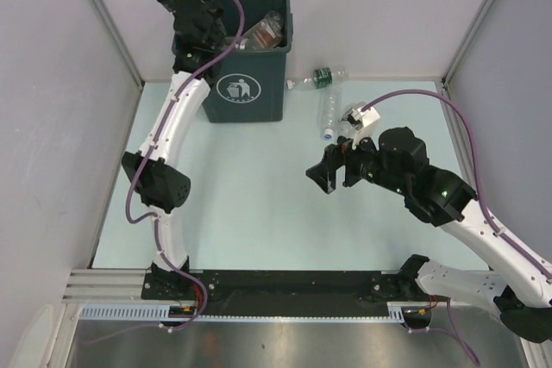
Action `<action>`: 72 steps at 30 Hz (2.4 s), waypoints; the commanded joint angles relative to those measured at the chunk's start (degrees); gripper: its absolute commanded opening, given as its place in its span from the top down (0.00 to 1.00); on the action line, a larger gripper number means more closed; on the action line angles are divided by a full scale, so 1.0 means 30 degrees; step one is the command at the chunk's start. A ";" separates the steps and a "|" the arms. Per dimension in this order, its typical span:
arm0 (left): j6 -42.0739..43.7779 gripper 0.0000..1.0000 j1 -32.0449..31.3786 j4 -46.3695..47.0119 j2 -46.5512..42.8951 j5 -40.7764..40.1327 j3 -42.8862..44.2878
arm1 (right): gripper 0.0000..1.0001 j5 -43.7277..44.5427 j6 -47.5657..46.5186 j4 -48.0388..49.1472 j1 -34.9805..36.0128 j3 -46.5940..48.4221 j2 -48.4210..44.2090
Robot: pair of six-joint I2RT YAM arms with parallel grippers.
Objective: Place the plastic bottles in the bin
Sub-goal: Place the plastic bottle in the trash bin, then pick up the plastic bottle at the center of the board.
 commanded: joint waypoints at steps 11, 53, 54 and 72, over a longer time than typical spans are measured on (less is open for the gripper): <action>-0.3946 0.00 0.0311 -0.5788 -0.4513 0.4576 -0.2266 | 0.00 0.3081 0.1039 0.0064 0.0056 -0.0132 0.0348; -0.7055 0.00 -0.6075 -0.8019 -0.7776 1.2766 -1.7065 | 0.02 0.6810 0.5904 -0.2222 -0.6710 -0.3003 -0.1145; -0.7317 0.00 -0.6134 -0.8136 -0.7275 1.2530 -1.6686 | 0.02 0.6810 0.5904 -0.2251 -0.6798 -0.3119 -0.1232; -1.0014 0.04 -0.6251 -1.2091 0.5032 1.1328 -0.3796 | 0.03 0.6692 0.6812 -0.2807 -0.7531 -0.4204 -0.2522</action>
